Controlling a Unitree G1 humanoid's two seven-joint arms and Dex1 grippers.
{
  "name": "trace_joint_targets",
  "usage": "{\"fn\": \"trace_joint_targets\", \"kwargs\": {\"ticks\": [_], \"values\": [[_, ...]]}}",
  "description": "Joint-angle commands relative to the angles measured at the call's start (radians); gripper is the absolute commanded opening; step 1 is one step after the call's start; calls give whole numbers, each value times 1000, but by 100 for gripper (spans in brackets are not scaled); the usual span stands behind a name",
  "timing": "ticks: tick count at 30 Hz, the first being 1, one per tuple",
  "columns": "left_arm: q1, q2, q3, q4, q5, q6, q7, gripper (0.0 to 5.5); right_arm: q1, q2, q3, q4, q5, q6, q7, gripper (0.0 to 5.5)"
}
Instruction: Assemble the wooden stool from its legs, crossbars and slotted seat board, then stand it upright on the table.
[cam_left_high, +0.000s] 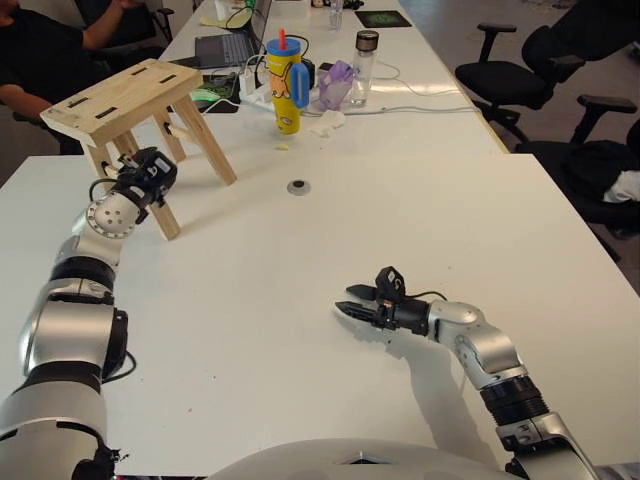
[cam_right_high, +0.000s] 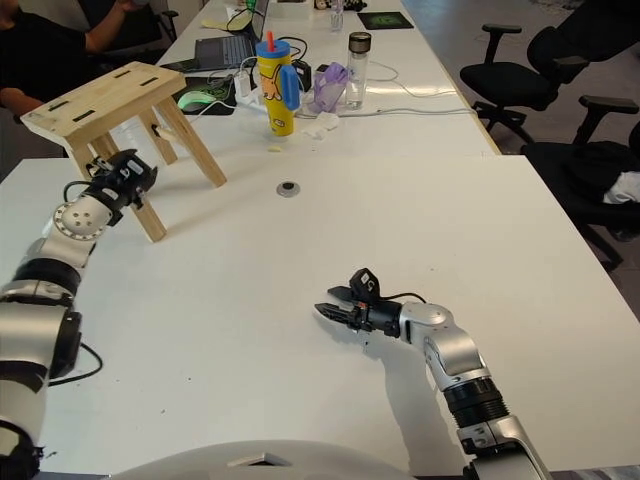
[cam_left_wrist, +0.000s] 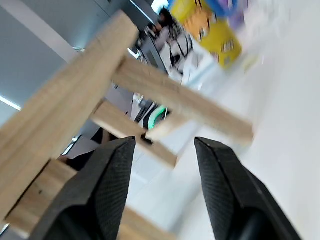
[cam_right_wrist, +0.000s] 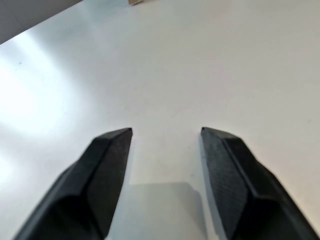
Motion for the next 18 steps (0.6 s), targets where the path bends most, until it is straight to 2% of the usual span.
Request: {"fn": "trace_joint_targets", "kwargs": {"ticks": [1, 5, 13, 18], "values": [[154, -180, 124, -368, -287, 117, -38, 223, -160, 102, -132, 89, -52, -115, -258, 258], [223, -274, 145, -571, -352, 233, 46, 223, -354, 208, -187, 196, -64, -179, -421, 258], [184, -365, 155, -561, -352, 281, 99, 223, -643, 260, -213, 523, -189, -402, -597, 258], [159, -411, 160, -544, -361, 255, 80, 143, -702, 267, -238, 643, -204, -498, -622, 258]]}}
